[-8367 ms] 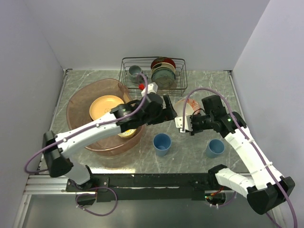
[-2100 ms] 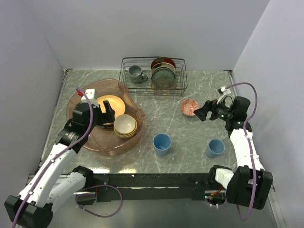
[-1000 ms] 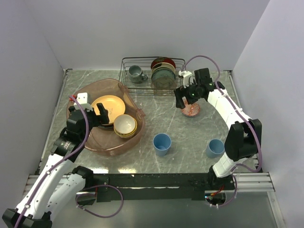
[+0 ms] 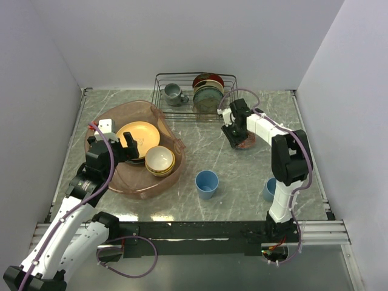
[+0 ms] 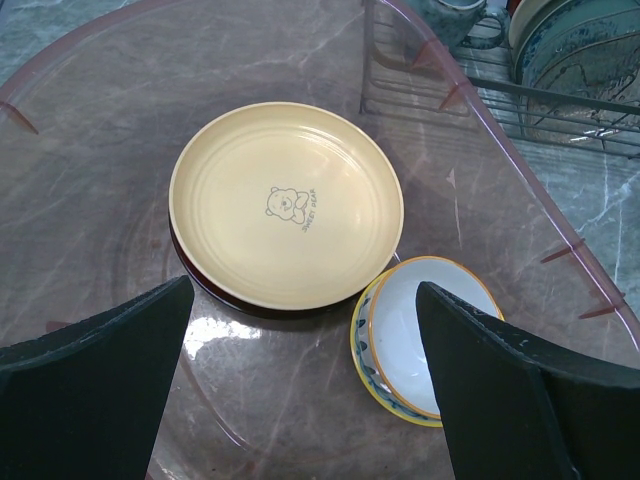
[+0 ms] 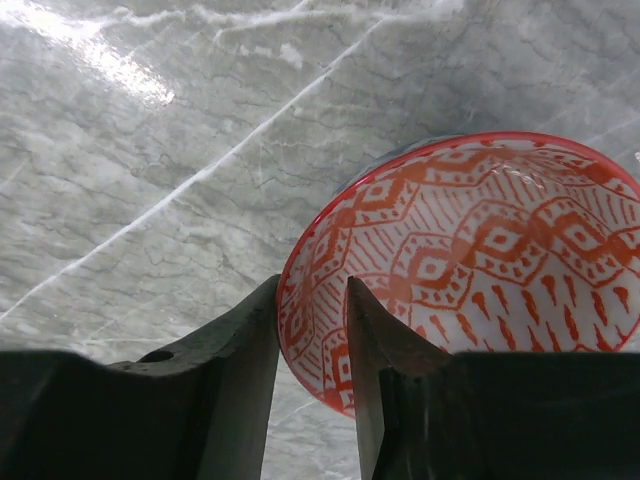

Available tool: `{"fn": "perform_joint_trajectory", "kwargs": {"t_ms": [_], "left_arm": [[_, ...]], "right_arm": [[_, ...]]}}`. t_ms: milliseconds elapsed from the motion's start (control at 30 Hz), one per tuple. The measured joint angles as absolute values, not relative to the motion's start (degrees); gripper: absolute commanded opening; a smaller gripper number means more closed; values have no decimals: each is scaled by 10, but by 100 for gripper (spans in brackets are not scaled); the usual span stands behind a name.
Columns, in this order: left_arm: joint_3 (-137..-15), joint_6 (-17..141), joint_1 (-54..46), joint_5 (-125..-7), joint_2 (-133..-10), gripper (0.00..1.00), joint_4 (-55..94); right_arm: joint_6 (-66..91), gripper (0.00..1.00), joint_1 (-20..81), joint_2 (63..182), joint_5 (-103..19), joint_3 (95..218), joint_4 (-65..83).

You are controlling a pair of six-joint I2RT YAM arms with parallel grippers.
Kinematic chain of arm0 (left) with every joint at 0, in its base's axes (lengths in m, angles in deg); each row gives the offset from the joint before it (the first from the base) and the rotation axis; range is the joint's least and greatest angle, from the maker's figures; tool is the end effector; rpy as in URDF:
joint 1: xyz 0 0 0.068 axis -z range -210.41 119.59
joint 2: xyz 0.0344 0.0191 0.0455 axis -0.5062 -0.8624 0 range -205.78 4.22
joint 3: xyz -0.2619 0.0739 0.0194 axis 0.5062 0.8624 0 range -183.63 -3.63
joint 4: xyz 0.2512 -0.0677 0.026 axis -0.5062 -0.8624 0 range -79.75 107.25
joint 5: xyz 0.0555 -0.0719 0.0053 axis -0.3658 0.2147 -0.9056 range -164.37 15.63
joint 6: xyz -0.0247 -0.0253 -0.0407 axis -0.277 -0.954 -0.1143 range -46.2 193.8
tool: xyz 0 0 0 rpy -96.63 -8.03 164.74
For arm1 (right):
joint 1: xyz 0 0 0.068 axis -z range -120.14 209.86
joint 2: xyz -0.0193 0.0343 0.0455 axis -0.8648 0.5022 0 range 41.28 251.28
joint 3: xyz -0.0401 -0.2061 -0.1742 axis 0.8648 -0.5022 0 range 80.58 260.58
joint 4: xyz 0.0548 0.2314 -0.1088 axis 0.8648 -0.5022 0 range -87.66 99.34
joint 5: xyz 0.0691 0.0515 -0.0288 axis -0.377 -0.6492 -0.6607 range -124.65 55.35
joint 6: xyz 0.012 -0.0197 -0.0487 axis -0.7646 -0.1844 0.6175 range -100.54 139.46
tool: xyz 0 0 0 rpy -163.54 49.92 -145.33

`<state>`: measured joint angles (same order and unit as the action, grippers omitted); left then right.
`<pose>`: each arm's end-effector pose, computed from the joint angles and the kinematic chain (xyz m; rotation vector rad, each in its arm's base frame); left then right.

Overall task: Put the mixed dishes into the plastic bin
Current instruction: Pick up the bowl from the center of the board.

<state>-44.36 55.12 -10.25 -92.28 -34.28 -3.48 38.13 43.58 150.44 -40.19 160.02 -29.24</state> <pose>0.1523 -0.0444 0.3131 -0.1880 1.8715 -0.1696 0.3730 0.1125 0.1918 -0.8527 2.6237 0.1223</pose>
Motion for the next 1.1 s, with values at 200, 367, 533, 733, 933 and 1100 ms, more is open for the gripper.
{"fn": "perform_joint_trajectory", "kwargs": {"t_ms": [200,367,533,733,933,1100], "left_arm": [[-444,551,-102,-923,-343,99,-35],[-444,551,-102,-923,-343,99,-34],[-444,551,-102,-923,-343,99,-32],[-444,551,-102,-918,-343,99,-31],[-444,551,-102,-885,-342,99,-30],[-444,522,-102,-830,-337,99,-32]], "right_arm": [[392,12,435,1512,-394,1601,-290],[405,0,433,1502,-369,1608,-289],[425,0,434,1475,-381,1581,-287],[466,0,433,1362,-427,1511,-293],[526,0,432,1193,-476,1443,-277],[614,0,428,1079,-526,1380,-272]]}}
